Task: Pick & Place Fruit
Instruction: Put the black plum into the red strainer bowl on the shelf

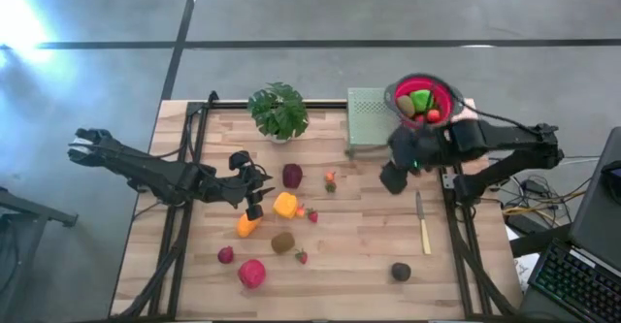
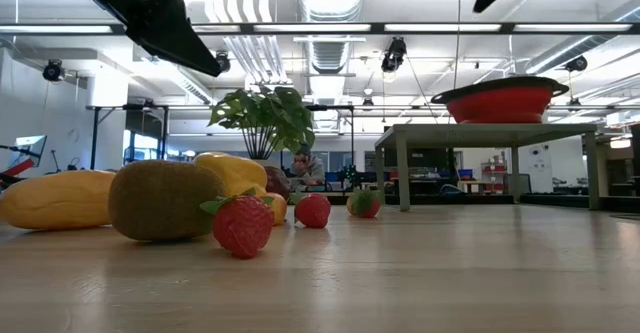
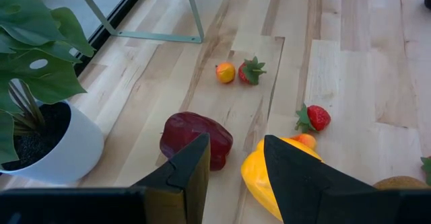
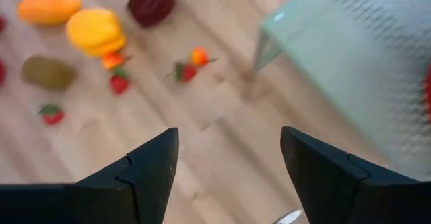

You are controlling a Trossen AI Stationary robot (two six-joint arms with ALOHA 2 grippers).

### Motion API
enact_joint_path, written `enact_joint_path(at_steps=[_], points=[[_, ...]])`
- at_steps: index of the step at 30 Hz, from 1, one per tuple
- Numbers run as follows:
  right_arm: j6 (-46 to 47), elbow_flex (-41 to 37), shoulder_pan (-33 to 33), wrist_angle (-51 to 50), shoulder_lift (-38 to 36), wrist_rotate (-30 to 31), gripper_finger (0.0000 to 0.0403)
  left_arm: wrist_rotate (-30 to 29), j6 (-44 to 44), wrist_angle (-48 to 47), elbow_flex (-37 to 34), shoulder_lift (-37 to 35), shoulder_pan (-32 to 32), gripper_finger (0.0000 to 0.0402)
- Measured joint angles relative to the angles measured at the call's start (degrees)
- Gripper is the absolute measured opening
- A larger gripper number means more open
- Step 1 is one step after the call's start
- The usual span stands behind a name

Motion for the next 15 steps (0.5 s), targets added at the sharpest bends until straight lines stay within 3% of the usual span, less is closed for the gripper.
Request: enact_joint_path(at_steps=[7,15], points=[[10.29,-1.12,12.37,0.11,1.41,0.38,0.0264,0.0,0.01,0.01,0.01,0.0,0.02,0.0147],[21.03,-1.12,23.33,0.17,6.66,0.49,0.0243,0.0,0.01,0.01,0.0,0.0,0.01,0.0147]])
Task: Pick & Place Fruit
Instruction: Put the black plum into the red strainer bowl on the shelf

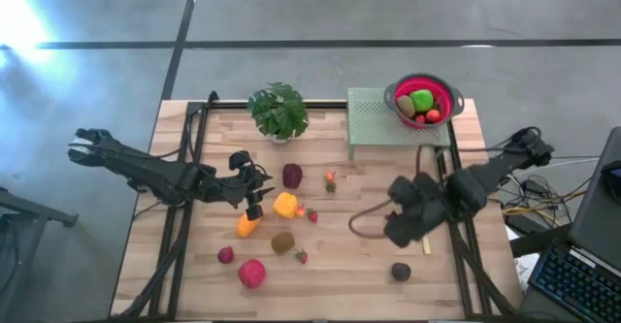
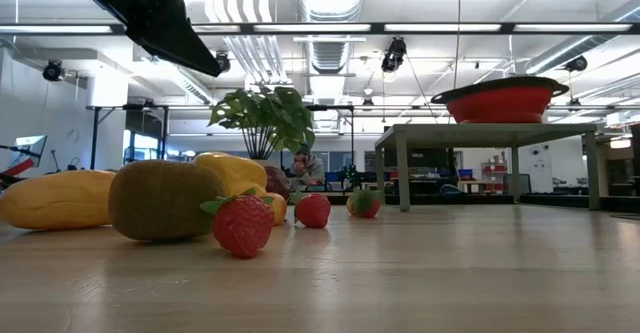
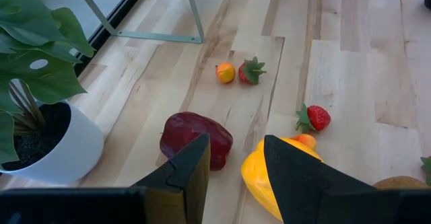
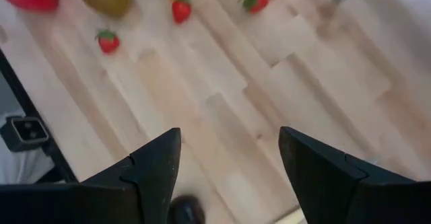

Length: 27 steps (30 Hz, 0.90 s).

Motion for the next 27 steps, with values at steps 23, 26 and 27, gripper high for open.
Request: enact_joint_path(at_steps=[23,26,27], points=[[18.19,0.26,11.64,-0.03,15.74,-11.29,0.0308,0.0,0.0,-0.01,0.01,0.0,0.0,0.0147],[20.5,0.26,12.99,-0.04,17.2,-12.55,0.0317,0.0,-0.01,-0.01,0.0,0.0,0.01,0.0147],[21.05,0.26,13.47,0.0,17.5,-12.8,0.032,0.0,-0.01,-0.01,0.0,0.0,-0.01,0.0147]])
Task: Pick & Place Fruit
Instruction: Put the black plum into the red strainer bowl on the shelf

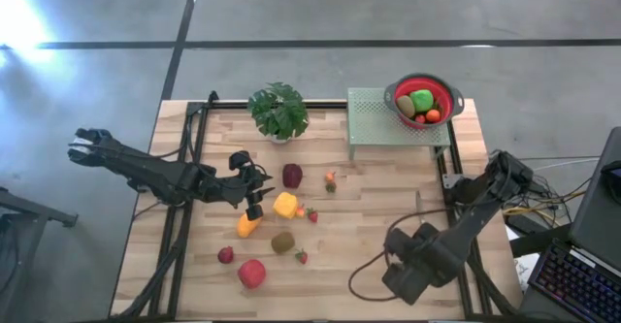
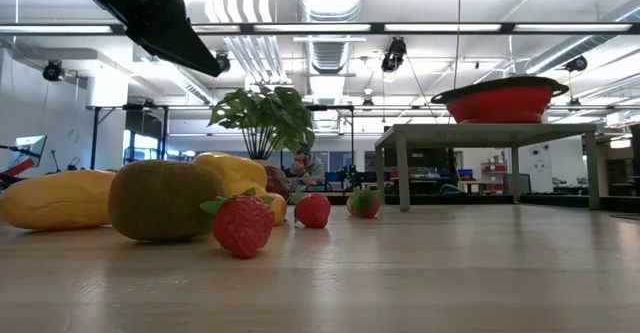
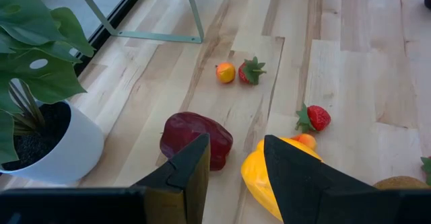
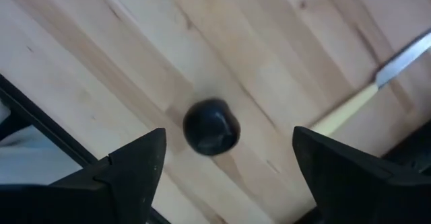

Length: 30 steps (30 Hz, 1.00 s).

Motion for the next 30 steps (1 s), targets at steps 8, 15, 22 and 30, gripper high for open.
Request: enact_joint_path(at_steps=[8,15,22,30], points=[[1.54,-0.07,1.93,0.39,4.18,-2.75,0.0357,0.0,0.02,0.01,0.01,0.0,0.01,0.0147],[-2.52,-0.48,2.01,2.4,8.36,-4.29,0.036,0.0,0.02,0.0,0.02,0.0,0.02,0.0147],[-3.08,-4.78,2.01,6.9,8.15,-5.4,0.0346,0.0,0.01,0.0,0.0,0.0,0.02,0.0147],[-4.26,-10.84,2.01,17.39,8.06,-5.75,0.0335,0.0,0.0,0.0,0.0,0.0,0.0,0.0147]])
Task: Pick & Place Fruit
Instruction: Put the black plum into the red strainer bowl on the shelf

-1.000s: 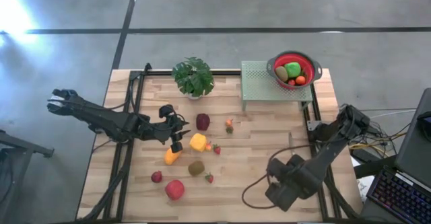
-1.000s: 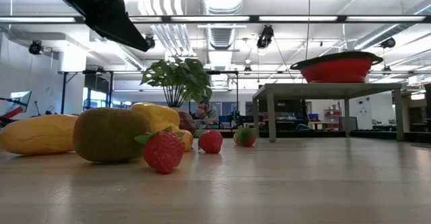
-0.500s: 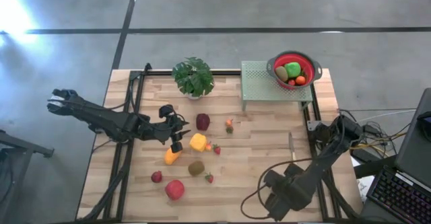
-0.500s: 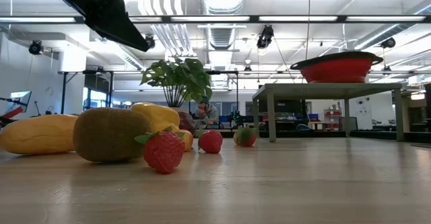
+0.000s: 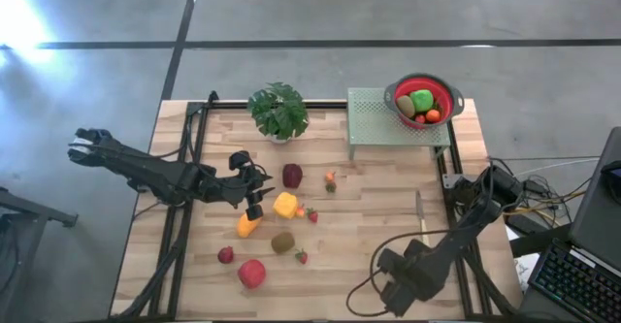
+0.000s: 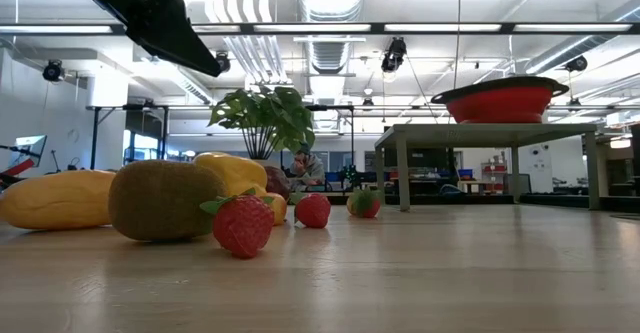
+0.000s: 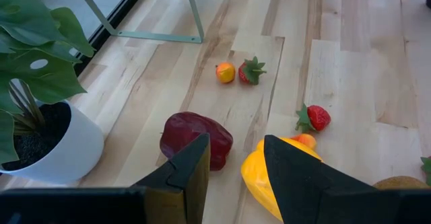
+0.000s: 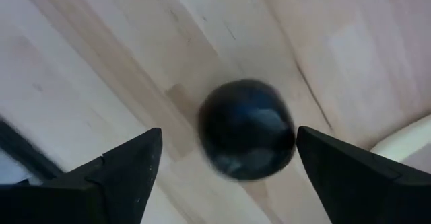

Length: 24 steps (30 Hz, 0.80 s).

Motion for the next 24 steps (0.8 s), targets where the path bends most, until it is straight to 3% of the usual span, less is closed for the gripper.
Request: enact_joint_path(at_steps=[15,24], points=[[0.63,-9.55,0.0,9.55,-0.04,-2.53,0.0357,0.01,0.0,0.0,0.0,0.0,0.0,0.0147],[0.61,-10.41,0.0,9.89,-0.04,-2.53,0.0312,0.0,0.01,0.0,0.01,-0.01,0.01,0.0147]])
